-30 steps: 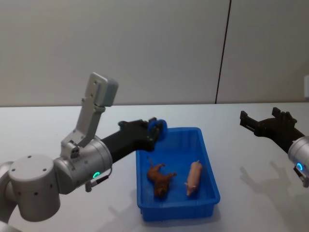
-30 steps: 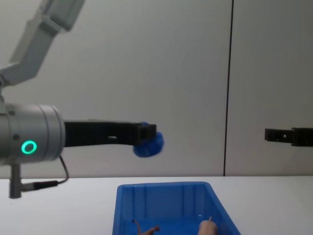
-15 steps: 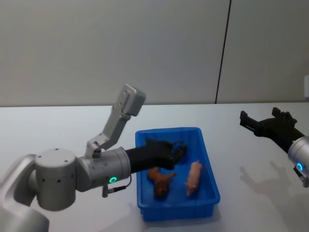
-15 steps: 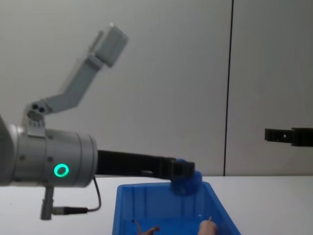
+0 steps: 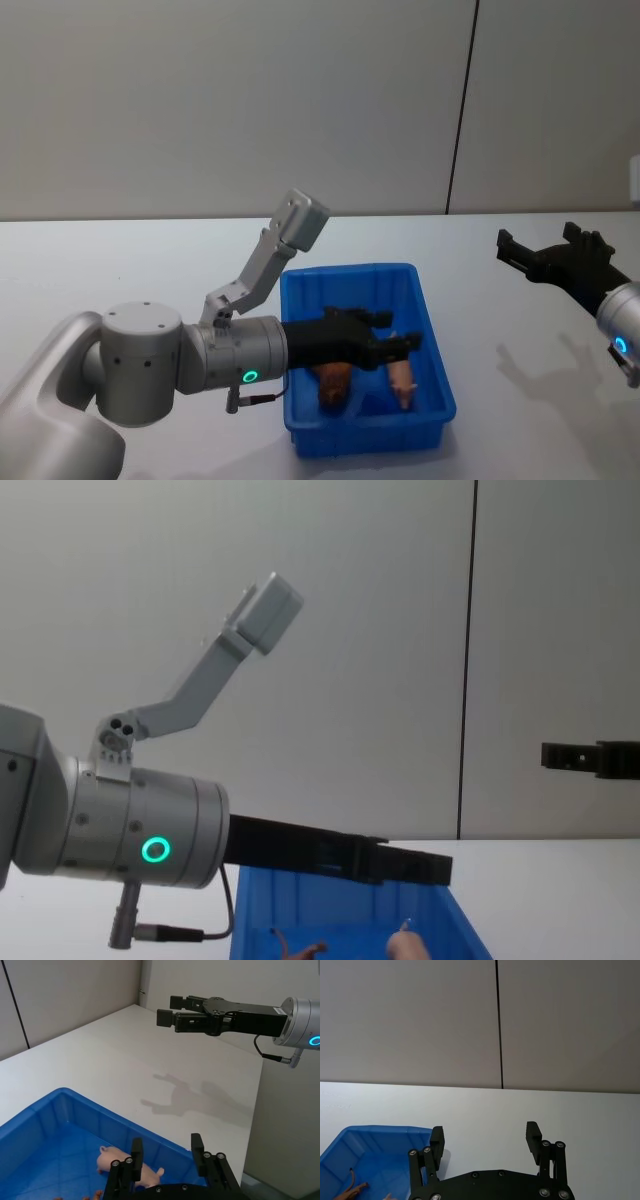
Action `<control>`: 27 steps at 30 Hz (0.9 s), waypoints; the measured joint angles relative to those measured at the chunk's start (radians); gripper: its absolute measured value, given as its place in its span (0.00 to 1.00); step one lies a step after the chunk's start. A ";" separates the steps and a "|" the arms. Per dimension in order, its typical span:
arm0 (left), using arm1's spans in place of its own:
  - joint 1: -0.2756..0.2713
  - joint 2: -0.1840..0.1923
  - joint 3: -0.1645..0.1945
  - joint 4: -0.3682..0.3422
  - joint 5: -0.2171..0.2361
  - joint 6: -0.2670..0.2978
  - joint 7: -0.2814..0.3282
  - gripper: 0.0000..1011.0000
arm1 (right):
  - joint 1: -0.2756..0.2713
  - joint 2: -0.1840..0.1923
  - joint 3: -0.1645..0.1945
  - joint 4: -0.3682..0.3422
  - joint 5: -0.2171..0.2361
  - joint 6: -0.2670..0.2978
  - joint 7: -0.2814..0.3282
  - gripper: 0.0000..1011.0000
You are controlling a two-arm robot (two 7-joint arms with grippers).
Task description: Pick up the two dolls from the table and place them into the box.
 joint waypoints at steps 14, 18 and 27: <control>-0.008 -0.004 0.006 0.013 0.004 -0.005 -0.004 0.96 | 0.000 0.000 0.000 0.000 0.000 0.000 0.000 0.99; 0.001 0.001 0.003 -0.006 -0.004 -0.025 0.029 0.99 | 0.000 0.000 0.000 0.000 0.000 0.000 0.000 0.99; 0.030 0.019 -0.010 -0.069 -0.015 -0.086 0.142 0.99 | 0.000 0.000 0.000 0.000 0.000 0.000 0.000 0.99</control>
